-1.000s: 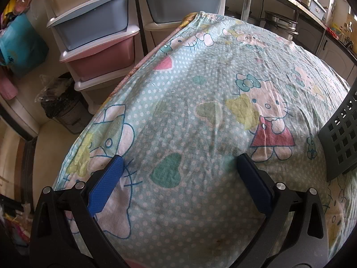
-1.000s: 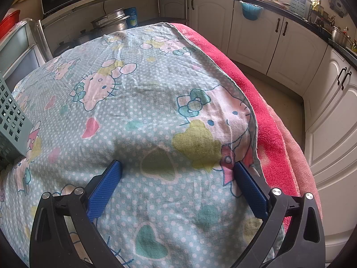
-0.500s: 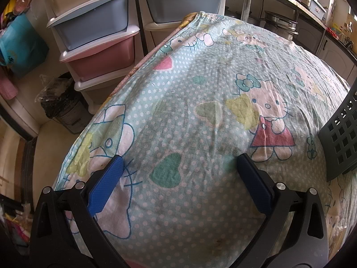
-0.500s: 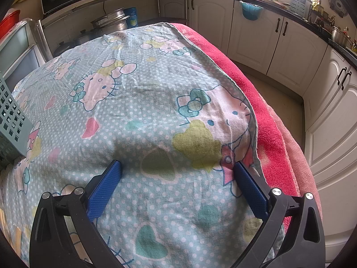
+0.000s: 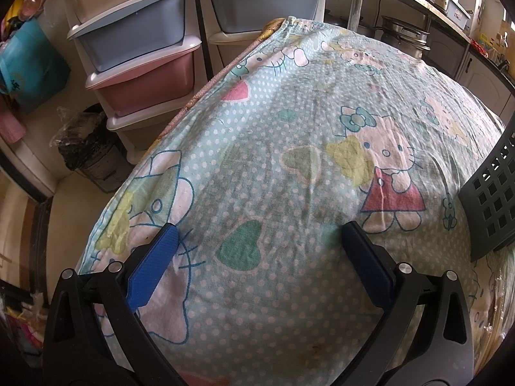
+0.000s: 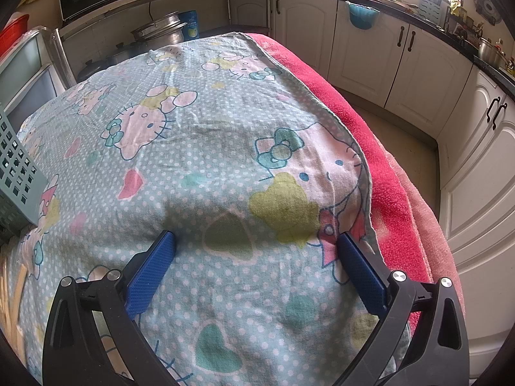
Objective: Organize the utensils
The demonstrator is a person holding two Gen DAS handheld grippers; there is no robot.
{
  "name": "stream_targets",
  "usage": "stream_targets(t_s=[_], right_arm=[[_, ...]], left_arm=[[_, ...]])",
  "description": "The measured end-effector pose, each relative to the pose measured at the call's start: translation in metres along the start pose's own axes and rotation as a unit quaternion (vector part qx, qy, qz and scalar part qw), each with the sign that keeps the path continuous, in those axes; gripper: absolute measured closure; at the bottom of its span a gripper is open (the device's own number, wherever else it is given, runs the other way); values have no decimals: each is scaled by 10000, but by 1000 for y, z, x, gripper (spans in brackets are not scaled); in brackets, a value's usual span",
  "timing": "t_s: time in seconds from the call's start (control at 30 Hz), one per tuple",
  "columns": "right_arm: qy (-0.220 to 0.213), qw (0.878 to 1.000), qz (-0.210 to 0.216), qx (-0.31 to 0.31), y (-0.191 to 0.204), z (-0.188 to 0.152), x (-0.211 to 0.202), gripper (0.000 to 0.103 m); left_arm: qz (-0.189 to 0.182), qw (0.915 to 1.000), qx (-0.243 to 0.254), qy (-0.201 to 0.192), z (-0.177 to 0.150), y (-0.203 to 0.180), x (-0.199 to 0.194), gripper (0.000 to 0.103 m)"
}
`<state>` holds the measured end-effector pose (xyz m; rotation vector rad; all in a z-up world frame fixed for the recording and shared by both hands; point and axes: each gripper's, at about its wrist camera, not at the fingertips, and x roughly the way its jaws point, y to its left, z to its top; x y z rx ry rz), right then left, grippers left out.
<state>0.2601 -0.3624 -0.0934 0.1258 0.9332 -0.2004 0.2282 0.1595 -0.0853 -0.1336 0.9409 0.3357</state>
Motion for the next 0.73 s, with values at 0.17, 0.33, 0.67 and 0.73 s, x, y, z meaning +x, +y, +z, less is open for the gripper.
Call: stream_targets(t_s=[0.17,0.33,0.67,0.73], right_arm=[[0,10000,-1,-1,0,0,-1,5],[1,10000,-1,-1,0,0,0,5],[0,10000,0,-1,0,0,-1,5],[0,10000,-1,-1,0,0,0,5]], left_arm=[[3,10000,2,5,1,0,4,9],[-1,10000,-1,5,1,0,4,9],[-7,10000,-4,2,1,1,3,9],[-1,10000,0,3,1,0,3,9]])
